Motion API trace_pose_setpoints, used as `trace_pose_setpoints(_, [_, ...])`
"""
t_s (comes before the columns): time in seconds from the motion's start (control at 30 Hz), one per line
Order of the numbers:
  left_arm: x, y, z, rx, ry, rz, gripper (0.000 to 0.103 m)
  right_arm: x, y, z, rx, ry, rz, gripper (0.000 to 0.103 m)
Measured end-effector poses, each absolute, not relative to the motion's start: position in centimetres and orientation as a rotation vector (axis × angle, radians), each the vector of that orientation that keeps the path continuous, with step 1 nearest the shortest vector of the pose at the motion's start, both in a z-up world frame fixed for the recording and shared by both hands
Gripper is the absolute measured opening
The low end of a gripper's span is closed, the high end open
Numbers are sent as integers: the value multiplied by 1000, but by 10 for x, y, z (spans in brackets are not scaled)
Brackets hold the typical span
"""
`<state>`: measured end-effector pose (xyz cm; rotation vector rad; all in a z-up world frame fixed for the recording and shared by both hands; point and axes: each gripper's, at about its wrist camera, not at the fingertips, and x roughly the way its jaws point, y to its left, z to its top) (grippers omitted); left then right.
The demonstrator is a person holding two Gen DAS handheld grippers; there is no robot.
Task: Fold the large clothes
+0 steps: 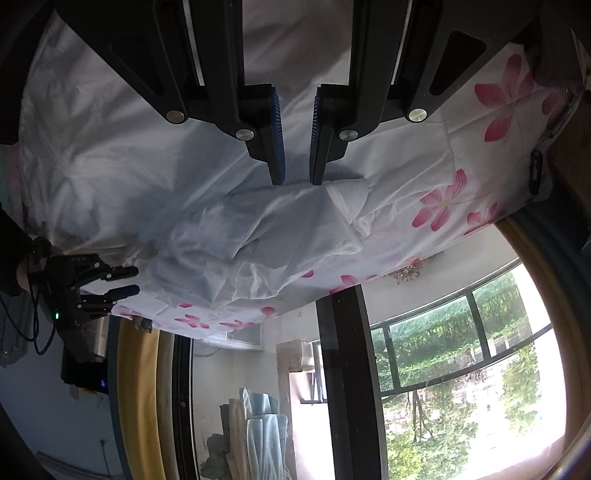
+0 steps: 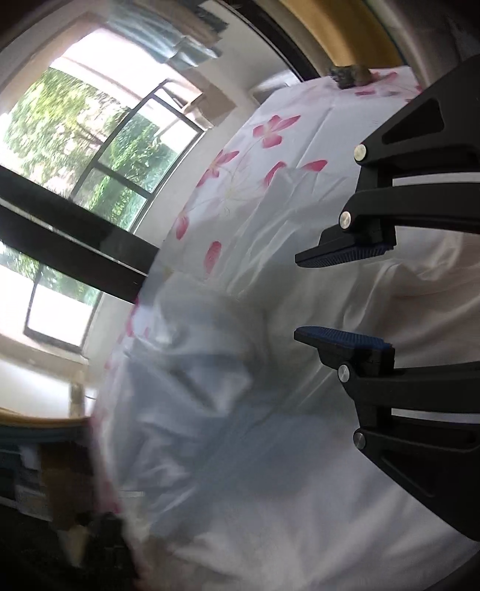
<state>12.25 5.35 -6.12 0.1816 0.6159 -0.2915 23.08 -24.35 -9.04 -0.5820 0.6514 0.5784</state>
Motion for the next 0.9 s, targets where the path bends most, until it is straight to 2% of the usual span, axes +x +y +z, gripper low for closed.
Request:
trace_pose_setpoints(0.03, [121, 55, -60, 176, 613, -293, 15, 230, -244, -83, -548, 647, 587, 35])
trace_pose_setpoints(0.1, [120, 56, -57, 165, 609, -291, 15, 232, -236, -68, -463, 637, 623, 58])
trace_pose_setpoints(0.13, [121, 56, -58, 158, 611, -288, 15, 229, -229, -64, -431, 631, 651, 62])
trace_pose_setpoints(0.3, [133, 58, -62, 105, 634, -246, 15, 245, -163, -60, -351, 651, 775, 64])
trace_pose_setpoints(0.33, [136, 58, -63, 83, 642, -238, 17, 251, -152, -64, -351, 658, 762, 64])
trace_pose_setpoints(0.4, [136, 58, -63, 56, 648, -234, 28, 269, -135, -76, -337, 697, 719, 63])
trace_pose_setpoints(0.43, [136, 59, -63, 38, 651, -232, 33, 276, -131, -82, -316, 728, 718, 61])
trace_pose_setpoints(0.47, [135, 59, -64, 30, 652, -235, 33, 279, -130, -86, -305, 749, 733, 36])
trace_pose_setpoints(0.5, [135, 59, -64, 24, 655, -242, 33, 279, -127, -92, -332, 773, 739, 6])
trace_pose_setpoints(0.53, [134, 60, -65, 22, 658, -243, 34, 277, -126, -97, -367, 779, 727, 2])
trace_pose_setpoints(0.6, [135, 60, -66, 24, 665, -237, 34, 267, -129, -101, -409, 779, 735, 1])
trace_pose_setpoints(0.9, [152, 49, -63, -25, 659, -267, 34, 221, -169, -106, -489, 792, 773, 1])
